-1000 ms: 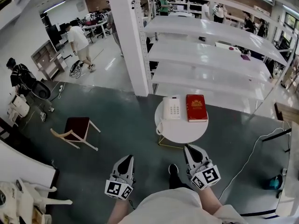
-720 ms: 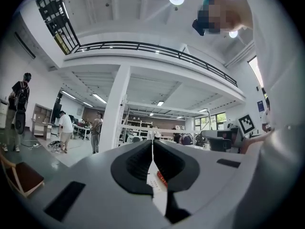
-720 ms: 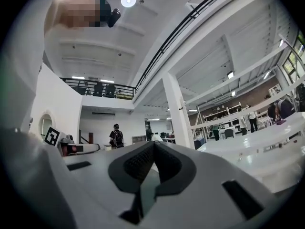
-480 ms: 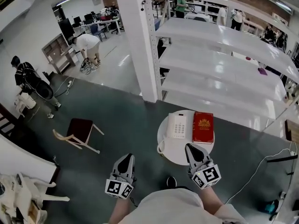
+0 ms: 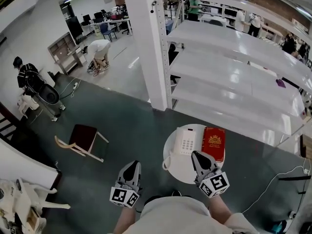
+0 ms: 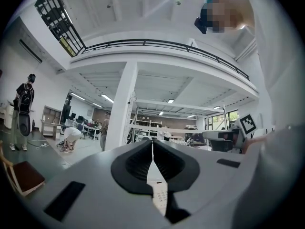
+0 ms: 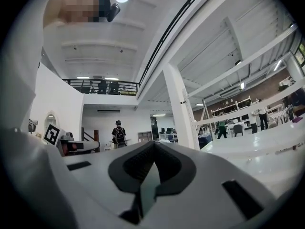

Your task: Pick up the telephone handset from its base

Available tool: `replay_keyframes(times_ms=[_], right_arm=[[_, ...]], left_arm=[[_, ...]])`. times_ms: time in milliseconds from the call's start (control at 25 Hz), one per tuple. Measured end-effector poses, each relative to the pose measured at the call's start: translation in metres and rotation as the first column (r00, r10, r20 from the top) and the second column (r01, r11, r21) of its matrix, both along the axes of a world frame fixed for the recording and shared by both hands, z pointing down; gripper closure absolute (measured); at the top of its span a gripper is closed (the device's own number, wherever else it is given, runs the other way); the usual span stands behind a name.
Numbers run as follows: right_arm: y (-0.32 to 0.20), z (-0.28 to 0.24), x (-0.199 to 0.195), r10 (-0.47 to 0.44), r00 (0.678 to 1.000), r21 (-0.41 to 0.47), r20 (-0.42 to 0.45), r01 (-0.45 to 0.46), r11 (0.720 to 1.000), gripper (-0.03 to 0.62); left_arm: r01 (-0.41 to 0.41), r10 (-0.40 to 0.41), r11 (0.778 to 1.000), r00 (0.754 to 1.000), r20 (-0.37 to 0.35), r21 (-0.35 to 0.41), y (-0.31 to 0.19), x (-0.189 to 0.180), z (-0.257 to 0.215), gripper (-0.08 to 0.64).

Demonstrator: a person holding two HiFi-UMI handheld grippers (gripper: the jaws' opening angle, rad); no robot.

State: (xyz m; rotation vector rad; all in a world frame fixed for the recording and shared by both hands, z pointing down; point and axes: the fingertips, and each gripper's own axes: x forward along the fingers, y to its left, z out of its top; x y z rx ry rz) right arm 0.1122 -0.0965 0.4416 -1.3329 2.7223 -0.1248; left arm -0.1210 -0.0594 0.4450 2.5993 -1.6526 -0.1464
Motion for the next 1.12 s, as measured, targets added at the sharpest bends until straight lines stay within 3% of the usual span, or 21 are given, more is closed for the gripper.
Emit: replay_keyframes(times_ms=[600, 1120], right_arm=[[-0.063, 0.006, -0.026, 0.033, 0.999, -0.081, 0.012, -0.032, 0.996, 0.583], [-0.09, 0.031, -0.039, 0.081, 0.997, -0.176, 0.019, -0.076, 0.981, 0.581]], left_arm=[[-0.059, 0.058, 0.998, 0.998, -0.018, -0.027, -0.07, -0.022, 0.004, 0.537], [-0.06, 0.057, 0.994, 0.998, -0.034, -0.095, -0.091, -0.049, 0.024, 0.537]])
